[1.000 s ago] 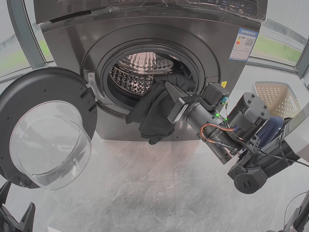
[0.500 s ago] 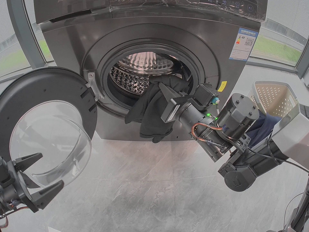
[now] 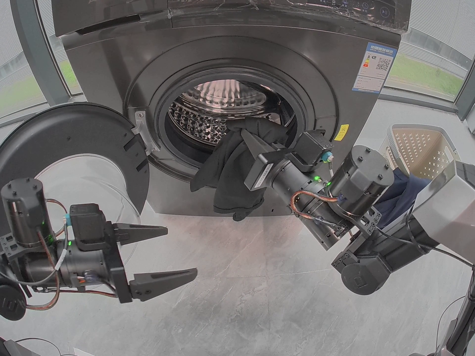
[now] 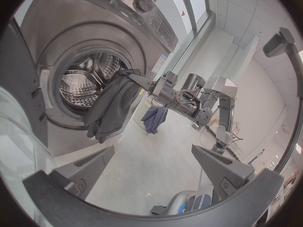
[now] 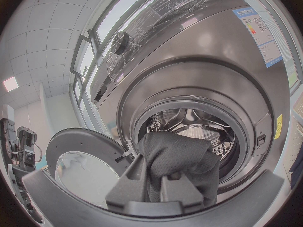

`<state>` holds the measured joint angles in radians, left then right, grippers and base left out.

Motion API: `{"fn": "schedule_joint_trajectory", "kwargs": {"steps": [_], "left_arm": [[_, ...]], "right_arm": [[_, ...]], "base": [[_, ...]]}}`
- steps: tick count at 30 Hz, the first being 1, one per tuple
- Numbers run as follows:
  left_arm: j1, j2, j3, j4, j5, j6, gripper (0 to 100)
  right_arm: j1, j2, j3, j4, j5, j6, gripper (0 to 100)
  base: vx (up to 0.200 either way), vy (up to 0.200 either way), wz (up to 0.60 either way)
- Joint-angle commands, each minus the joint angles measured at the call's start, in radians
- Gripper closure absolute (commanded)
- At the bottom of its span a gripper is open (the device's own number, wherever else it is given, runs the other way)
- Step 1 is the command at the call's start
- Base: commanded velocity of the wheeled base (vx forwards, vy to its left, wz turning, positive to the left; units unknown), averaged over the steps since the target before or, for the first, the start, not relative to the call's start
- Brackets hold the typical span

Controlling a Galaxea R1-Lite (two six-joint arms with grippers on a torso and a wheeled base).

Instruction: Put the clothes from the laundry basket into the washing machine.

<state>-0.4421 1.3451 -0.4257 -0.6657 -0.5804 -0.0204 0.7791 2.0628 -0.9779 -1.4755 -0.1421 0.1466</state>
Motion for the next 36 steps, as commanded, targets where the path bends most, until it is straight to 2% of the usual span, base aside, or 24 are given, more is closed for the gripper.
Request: {"fn": "schedule_joint_trajectory", "kwargs": {"steps": [1,4,7,14,21,23,26,36], "left_arm": [[-0.029,0.146,-0.071,-0.012,-0.015,-0.012,0],[-0.032,0.174,-0.087,-0.014,-0.019,-0.012,0],[-0.032,0.233,-0.120,-0.015,-0.053,-0.015,0],[-0.020,0.338,-0.180,-0.052,-0.065,-0.012,0],[-0.010,0.454,-0.249,-0.130,-0.049,-0.013,0],[-0.006,0.499,-0.284,-0.175,-0.022,-0.035,0],[-0.003,0.520,-0.311,-0.184,0.005,-0.038,0],[0.008,0.566,-0.375,-0.196,0.037,-0.038,0]], "right_arm": [[0.008,-0.001,-0.001,0.001,-0.004,0.001,100],[0.006,-0.001,-0.001,0.001,-0.008,0.001,100],[0.005,-0.003,0.001,0.001,-0.010,0.001,100],[0.014,-0.032,0.010,0.008,-0.010,0.001,100],[0.022,-0.050,0.048,-0.003,-0.010,0.001,100],[0.026,-0.055,0.056,-0.003,-0.010,0.001,100],[0.034,-0.056,0.056,-0.003,-0.010,0.001,100],[0.048,-0.056,0.059,-0.002,-0.010,0.001,100]], "base": [[0.000,0.000,0.00],[0.000,0.000,0.00],[0.000,0.000,0.00],[0.000,0.000,0.00],[0.000,0.000,0.00],[0.000,0.000,0.00],[0.000,0.000,0.00],[0.000,0.000,0.00]]}}
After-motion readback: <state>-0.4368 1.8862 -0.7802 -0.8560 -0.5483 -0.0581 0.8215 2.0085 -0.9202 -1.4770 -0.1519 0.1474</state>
